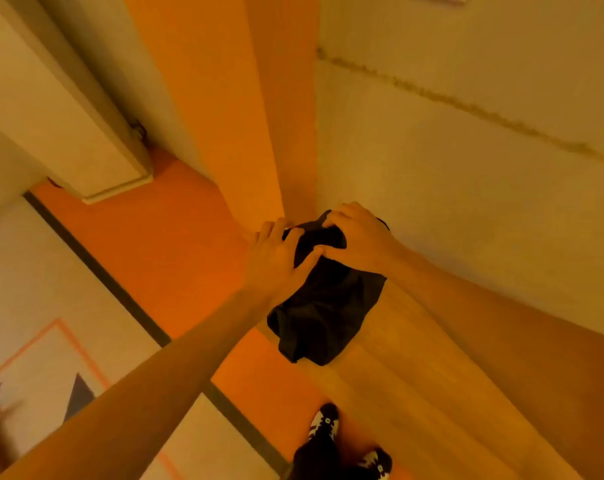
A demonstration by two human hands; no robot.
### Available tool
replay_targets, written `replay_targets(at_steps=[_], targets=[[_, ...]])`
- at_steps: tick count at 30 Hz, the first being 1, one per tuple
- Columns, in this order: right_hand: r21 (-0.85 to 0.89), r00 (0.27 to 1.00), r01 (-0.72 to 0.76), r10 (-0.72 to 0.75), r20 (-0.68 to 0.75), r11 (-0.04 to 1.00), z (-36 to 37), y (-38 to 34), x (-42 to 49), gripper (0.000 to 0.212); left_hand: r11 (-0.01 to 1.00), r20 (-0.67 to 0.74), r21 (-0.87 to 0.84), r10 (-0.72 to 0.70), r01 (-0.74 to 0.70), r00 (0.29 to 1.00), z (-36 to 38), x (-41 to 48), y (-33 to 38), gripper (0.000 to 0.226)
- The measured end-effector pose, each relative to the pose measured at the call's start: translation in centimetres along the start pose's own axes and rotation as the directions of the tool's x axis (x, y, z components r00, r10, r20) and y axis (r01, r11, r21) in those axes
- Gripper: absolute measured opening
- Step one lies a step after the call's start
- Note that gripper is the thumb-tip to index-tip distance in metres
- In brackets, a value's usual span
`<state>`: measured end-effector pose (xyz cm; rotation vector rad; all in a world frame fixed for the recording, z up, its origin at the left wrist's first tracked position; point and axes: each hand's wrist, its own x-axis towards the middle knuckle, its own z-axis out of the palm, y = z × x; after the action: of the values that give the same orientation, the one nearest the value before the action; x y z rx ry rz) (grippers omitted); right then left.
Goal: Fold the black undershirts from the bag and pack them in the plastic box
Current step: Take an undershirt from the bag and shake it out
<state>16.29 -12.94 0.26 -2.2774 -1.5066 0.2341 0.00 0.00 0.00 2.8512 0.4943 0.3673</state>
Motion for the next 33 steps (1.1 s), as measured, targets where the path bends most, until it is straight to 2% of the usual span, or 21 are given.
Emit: replay_targets(at_steps=[2, 4, 10, 15, 21, 23, 27, 33], targets=[[-0.036, 1.000, -0.004, 0.004, 0.011, 0.999, 2.2, 0.5, -0.4, 0.062, 0.998, -0.003, -0.048, -0.039, 0.038, 0.999, 1.8, -0.7, -0.2, 0.059], [-0.029, 0.998, -0.051, 0.052, 0.028, 0.998, 4.5, 1.0, -1.2, 0.055, 0.999, 0.012, -0.032, -0.043, 0.043, 0.999, 3.9, -1.7, -0.7, 0.059], [-0.015, 0.994, -0.071, 0.070, -0.088, 0.997, 9.0, 1.9, -1.1, 0.034, 1.000, 0.035, 0.010, -0.022, 0.022, 0.999, 7.8, -3.3, -2.8, 0.074], [0.007, 0.976, -0.028, 0.029, -0.216, 1.000, 10.5, 2.3, -0.7, 0.006, 0.998, 0.039, 0.065, -0.027, 0.025, 0.999, 9.1, -3.1, -2.9, 0.086], [0.015, 0.967, 0.013, -0.009, -0.256, 1.000, 11.6, 3.2, -0.6, 0.013, 0.994, -0.022, 0.105, -0.003, 0.005, 1.000, 10.0, -3.4, -3.4, 0.090], [-0.010, 0.956, 0.060, -0.061, -0.287, 0.998, 12.1, 3.5, -0.6, 0.008, 0.994, -0.058, 0.107, 0.003, 0.003, 0.998, 10.2, -3.7, -3.6, 0.092], [-0.056, 0.919, 0.117, -0.130, -0.373, 0.992, 13.0, 4.0, -0.5, 0.006, 0.996, -0.112, 0.090, 0.003, 0.007, 0.994, 11.0, -3.8, -3.6, 0.097], [-0.064, 0.865, 0.127, -0.142, -0.480, 0.990, 13.6, 4.3, -0.9, 0.012, 0.994, -0.148, 0.107, 0.013, 0.003, 0.989, 11.7, -4.0, -3.5, 0.101]])
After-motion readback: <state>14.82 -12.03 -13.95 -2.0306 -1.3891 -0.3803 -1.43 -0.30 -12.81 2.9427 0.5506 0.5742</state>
